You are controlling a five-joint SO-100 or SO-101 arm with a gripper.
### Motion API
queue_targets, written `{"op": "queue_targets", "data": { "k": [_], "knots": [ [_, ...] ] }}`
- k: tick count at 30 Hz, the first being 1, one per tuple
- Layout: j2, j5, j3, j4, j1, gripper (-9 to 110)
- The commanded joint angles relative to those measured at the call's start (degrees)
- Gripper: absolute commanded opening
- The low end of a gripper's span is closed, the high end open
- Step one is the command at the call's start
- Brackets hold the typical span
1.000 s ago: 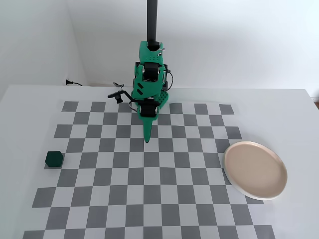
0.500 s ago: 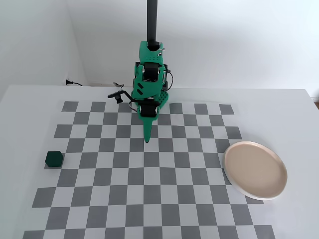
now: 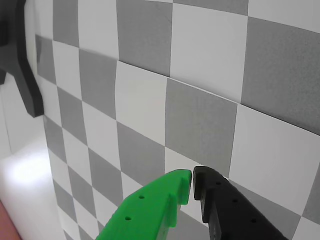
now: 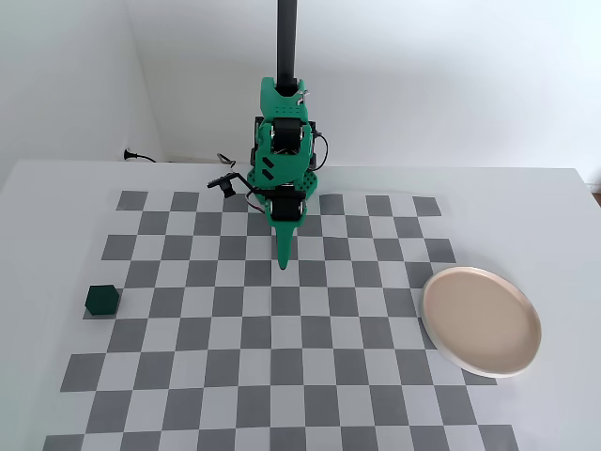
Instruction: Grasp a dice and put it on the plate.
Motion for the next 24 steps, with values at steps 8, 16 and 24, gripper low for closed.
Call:
{"op": "queue_targets", "data": {
  "k": [8, 16, 24],
  "knots": [
    [0.8, -21.7, -1.1, -8.3, 3.6, -4],
    [0.6, -29.6, -1.6, -14.9, 4.3, -4],
    [0.7, -50.3, -1.5, -19.7, 3.5, -4]
  ]
}}
